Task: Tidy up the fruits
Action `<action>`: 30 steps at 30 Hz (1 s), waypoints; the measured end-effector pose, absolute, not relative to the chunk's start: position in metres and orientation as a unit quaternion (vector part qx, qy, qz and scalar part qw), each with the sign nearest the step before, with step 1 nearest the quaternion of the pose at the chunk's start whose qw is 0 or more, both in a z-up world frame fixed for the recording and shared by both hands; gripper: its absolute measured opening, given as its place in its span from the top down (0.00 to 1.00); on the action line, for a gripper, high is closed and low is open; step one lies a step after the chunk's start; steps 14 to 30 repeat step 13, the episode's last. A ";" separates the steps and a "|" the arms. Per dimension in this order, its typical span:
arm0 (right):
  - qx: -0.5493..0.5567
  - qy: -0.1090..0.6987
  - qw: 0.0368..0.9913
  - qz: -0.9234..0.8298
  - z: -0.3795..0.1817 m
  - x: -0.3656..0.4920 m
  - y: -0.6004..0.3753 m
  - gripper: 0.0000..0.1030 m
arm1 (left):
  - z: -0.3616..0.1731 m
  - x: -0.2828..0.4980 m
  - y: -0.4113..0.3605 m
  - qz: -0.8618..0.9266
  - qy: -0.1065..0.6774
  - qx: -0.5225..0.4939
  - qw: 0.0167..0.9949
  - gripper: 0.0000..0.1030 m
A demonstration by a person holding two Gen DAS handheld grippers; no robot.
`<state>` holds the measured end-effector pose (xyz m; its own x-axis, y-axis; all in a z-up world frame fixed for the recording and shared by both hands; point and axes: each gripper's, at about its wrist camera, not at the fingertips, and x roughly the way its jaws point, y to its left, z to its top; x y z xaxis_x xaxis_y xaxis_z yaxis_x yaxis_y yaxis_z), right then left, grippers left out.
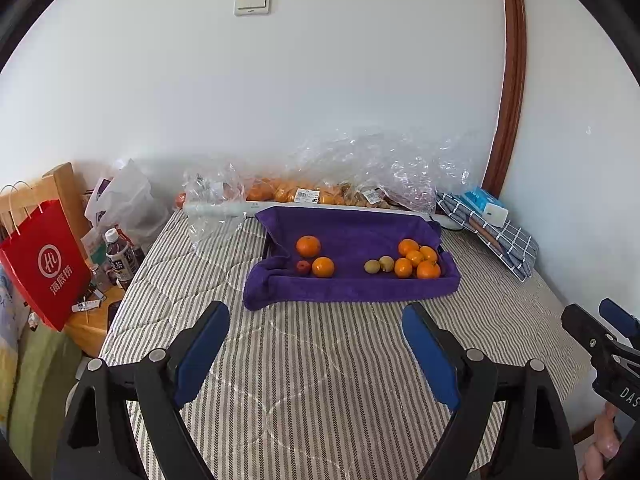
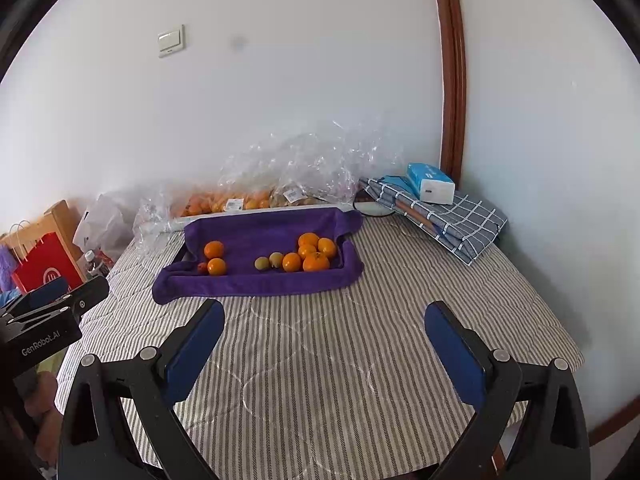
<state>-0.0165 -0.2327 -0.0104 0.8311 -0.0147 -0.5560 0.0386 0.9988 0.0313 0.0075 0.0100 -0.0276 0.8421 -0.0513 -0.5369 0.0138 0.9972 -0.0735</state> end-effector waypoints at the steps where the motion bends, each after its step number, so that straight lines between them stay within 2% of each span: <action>1: 0.021 0.290 0.957 -0.014 -0.010 -0.017 -0.232 0.04 | -0.027 0.007 0.009 -0.018 0.280 -0.032 0.959 0.15; 30: 0.024 0.294 0.956 -0.009 -0.012 -0.016 -0.232 0.04 | -0.025 0.004 0.009 -0.016 0.278 -0.030 0.960 0.13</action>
